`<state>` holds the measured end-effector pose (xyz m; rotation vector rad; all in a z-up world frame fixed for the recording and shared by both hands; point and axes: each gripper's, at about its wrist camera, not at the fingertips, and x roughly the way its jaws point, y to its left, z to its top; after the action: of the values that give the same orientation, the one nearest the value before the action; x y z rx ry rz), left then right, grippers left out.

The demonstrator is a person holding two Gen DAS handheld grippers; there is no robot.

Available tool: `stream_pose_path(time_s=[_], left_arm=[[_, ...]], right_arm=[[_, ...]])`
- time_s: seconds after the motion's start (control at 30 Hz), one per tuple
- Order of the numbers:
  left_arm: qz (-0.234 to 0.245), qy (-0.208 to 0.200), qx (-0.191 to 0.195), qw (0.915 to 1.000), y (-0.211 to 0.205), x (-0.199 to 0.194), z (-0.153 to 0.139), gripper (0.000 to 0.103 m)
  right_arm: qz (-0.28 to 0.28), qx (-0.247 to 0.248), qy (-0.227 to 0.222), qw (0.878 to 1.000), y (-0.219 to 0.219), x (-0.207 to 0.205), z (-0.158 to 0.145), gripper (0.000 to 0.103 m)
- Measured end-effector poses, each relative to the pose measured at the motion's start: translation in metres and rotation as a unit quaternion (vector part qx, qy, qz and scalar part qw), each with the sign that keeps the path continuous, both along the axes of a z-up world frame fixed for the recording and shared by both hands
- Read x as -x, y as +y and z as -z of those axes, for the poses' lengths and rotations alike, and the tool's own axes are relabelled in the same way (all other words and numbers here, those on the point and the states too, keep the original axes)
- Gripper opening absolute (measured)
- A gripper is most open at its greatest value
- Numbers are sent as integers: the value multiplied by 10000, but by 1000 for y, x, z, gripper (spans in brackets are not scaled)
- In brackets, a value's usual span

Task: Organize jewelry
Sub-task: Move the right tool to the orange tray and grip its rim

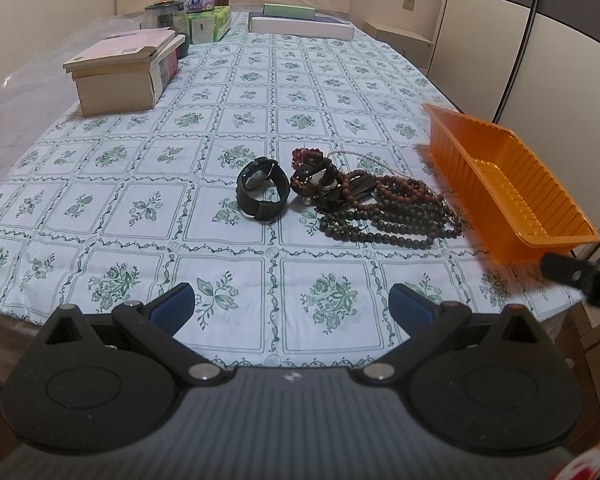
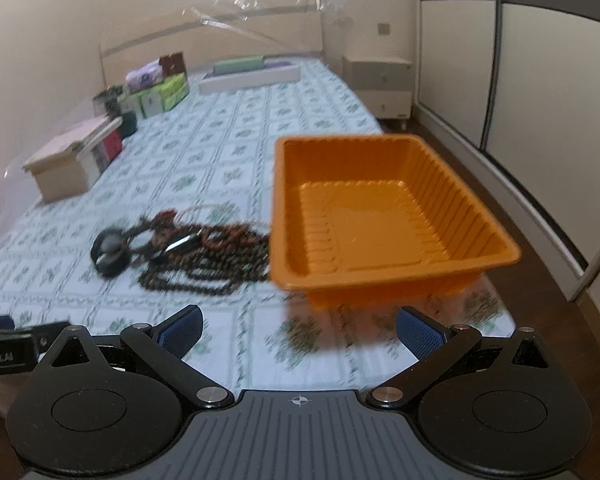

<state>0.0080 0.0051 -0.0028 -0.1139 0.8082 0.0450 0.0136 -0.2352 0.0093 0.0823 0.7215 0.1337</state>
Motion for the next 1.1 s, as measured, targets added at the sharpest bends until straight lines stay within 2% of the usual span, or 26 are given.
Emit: stream_pose_path(time_s=[0.23,0.3,0.33,0.47,0.67,0.8,0.93,1.1], left_arm=[[-30,10,195,9998,8,-13,2,102],[-29,-17,215,9998,9,-17,2,102],[-21,-30,232,9997,9,-19,3,102],[-11,-41,327,9995,11,-27,7,99],[69,20,395,9992,9,-40,14,99],[50,33,418,9991,8,-47,18,99],[31,84,443,9990,7,-51,23,99],[67,178,432,9989,5,-55,29,99]], right_arm=[[505,-2,-353,9981,-49,-19,-10,102],[664,114,-418,9968,-67,-29,-10,94],[715,166,-426,9964,-76,-34,-10,86],[884,341,-439,9945,-109,-55,-3,78],[594,236,-177,9978,-144,-86,25,54],[464,-51,23,9989,-159,-103,43,46],[399,-286,238,9985,-170,-112,54,33],[325,-460,362,9978,-178,-115,57,30]])
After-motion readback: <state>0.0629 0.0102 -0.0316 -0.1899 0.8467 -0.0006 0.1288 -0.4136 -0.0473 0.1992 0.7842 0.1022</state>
